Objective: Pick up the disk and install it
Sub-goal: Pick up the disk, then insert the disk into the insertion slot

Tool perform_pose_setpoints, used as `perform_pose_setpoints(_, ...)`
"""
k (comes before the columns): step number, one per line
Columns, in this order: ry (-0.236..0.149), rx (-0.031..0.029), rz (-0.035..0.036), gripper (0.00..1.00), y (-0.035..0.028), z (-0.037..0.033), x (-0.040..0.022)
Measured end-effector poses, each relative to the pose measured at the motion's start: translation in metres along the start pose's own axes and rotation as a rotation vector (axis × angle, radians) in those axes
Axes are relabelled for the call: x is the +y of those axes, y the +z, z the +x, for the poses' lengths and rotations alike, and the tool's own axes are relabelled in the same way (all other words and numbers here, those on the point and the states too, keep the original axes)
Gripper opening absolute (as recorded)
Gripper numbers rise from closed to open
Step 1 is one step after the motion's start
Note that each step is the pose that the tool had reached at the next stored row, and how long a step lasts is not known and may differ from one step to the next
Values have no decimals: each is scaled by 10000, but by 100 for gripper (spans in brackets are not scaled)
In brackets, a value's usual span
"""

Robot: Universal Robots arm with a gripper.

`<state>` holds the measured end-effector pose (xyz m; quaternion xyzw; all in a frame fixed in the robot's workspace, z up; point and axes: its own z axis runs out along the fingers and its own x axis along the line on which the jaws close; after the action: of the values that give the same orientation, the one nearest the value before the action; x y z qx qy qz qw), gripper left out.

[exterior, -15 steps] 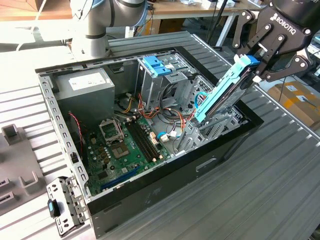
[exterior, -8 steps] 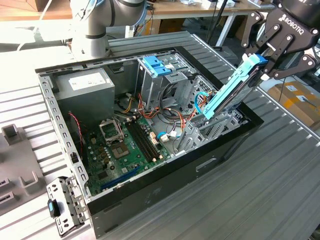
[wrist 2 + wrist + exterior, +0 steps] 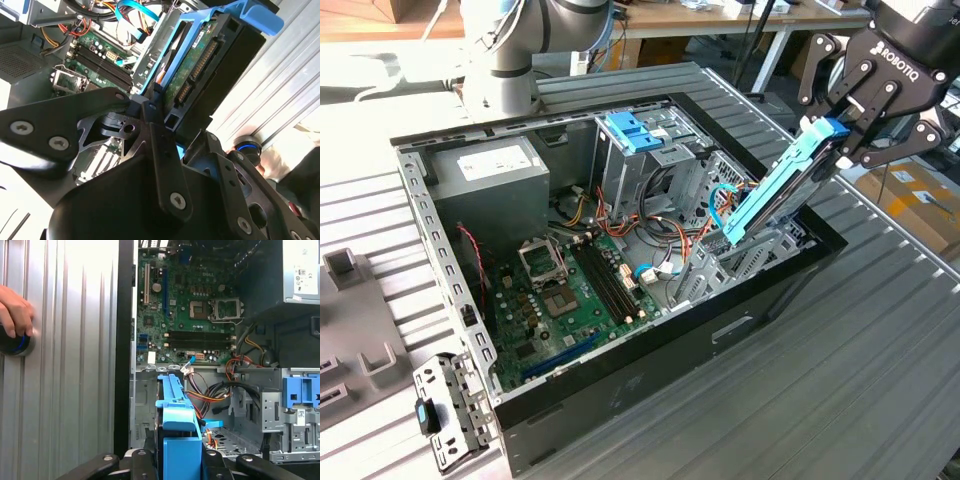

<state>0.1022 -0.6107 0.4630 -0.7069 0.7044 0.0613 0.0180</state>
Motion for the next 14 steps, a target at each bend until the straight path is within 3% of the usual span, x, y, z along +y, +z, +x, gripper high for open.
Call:
perform_pose_setpoints(7, -2, -1, 1, 36, 1, 0, -2)
perform_pose_setpoints(14, 0, -4, 1, 36, 7, -8, 57)
